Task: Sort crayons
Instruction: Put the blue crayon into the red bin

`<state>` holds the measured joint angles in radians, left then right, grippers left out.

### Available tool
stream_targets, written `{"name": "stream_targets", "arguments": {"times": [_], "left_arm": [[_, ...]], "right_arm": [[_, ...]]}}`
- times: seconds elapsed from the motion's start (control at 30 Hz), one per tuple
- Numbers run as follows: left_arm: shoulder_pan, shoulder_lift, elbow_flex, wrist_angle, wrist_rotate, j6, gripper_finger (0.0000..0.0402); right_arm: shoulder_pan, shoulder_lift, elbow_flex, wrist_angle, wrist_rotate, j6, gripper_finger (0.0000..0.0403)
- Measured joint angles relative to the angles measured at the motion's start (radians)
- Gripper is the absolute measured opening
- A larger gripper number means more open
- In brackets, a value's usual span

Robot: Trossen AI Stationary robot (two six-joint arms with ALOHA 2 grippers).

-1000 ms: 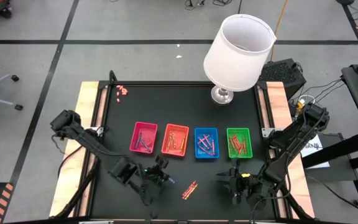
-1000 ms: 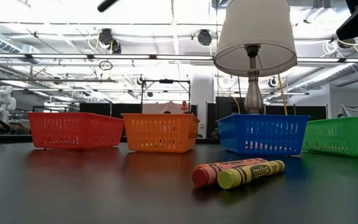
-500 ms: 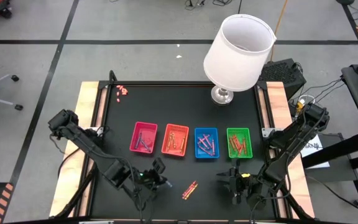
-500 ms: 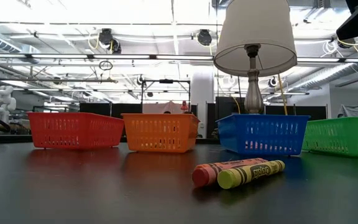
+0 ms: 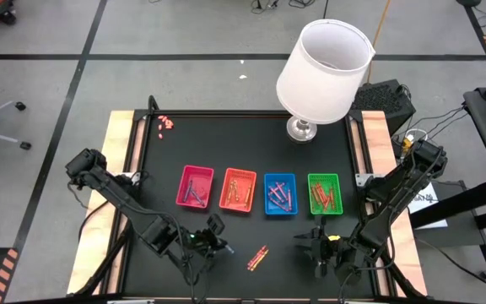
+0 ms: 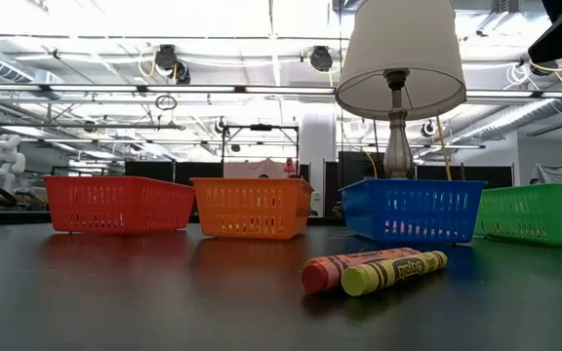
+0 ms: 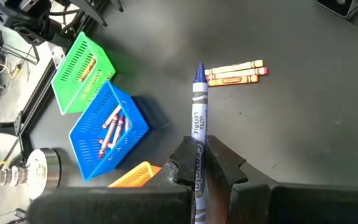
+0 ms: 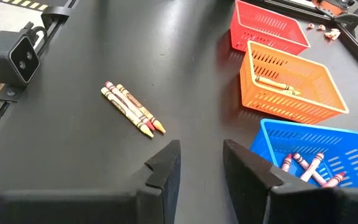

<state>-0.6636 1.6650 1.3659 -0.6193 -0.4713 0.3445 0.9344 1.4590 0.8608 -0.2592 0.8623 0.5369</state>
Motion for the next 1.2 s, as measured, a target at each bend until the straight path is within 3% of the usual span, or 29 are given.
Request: {"name": "stream_targets", "arguments": {"times": [0.47,0.87,1.2], "left_arm": [[0.001,0.0,0.0,-0.001,-0.002,-0.362,0.0012],[0.028,-0.005,0.0,-0.216,-0.016,-0.344,0.0012],[0.152,-0.015,0.0,-0.391,-0.04,-0.526,0.0012]], "right_arm": [[0.0,0.0,0.0,0.0,0.0,0.0,0.0105],[0.0,0.0,0.0,0.0,0.0,0.001,0.0105],[0.0,0.0,0.0,0.0,-0.002,0.023,0.0105]]}}
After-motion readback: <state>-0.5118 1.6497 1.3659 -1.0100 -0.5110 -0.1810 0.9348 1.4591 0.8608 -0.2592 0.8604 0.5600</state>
